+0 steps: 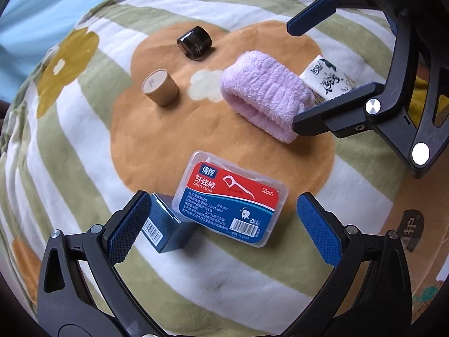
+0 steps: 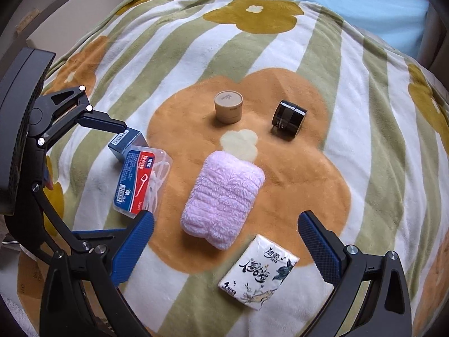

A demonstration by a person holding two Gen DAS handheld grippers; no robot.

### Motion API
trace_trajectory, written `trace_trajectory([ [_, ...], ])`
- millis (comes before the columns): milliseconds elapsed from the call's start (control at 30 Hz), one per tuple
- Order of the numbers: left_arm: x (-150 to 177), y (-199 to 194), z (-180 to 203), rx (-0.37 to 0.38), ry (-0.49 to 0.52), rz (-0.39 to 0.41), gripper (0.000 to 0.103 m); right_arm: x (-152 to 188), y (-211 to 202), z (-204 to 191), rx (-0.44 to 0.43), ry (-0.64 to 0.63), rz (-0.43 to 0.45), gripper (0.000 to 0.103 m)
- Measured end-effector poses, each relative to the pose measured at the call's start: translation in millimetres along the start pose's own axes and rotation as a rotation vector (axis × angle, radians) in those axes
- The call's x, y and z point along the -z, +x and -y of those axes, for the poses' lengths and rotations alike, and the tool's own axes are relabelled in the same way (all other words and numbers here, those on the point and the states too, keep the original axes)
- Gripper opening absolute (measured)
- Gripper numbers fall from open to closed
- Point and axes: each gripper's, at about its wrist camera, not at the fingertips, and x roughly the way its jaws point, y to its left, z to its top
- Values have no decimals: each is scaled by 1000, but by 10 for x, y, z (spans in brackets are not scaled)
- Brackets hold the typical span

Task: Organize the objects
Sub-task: 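Grasp the dental floss box with the left tool while the right tool grasps the pink towel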

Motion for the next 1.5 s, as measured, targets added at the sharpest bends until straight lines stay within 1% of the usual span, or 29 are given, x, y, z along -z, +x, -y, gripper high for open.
trace_trajectory([
  [67, -8, 53, 14, -6, 24, -10, 103, -32, 71, 20, -9, 3, -8, 102],
  [233, -10, 155, 11, 2, 39, -20, 103, -79, 201, 37, -18, 4, -17, 102],
  [300, -8, 186, 10, -6, 47, -15, 103, -88, 250, 39, -17, 3, -23, 102],
  [433, -14, 201, -1, 8, 47, 1, 103, -111, 325, 23, -11, -5, -29, 101],
  [533, -5, 207, 5, 7, 54, 9, 103, -132, 350, -1, 0, -14, -26, 95],
  [600, 1, 214, -1, 3, 52, 12, 103, -140, 371, -11, 0, -16, -28, 87],
  [633, -1, 219, -16, 3, 49, 13, 103, -143, 381, -18, 0, -16, -29, 85],
  [700, -8, 228, -54, 8, 36, 13, 103, -144, 401, -28, 1, -16, -33, 74],
  [800, -8, 236, -85, 15, 22, 13, 102, -148, 436, -43, -2, -9, -39, 65],
  [900, -12, 229, -128, 32, 6, 19, 99, -153, 458, -47, 6, -2, -44, 58],
  [1067, -13, 214, -264, 78, -51, 33, 91, -152, 460, -17, -1, 21, -46, 56],
  [1200, -29, 220, -347, 108, -78, 33, 91, -148, 453, -5, -3, 27, -48, 56],
  [1333, -75, 232, -399, 81, -89, 21, 91, -156, 457, -3, -12, 23, -48, 56],
  [1433, -114, 260, -432, 98, -76, 4, 91, -154, 458, 9, -17, 31, -50, 56],
  [1500, -145, 282, -443, 107, -64, -8, 93, -157, 461, 17, -21, 35, -51, 56],
])
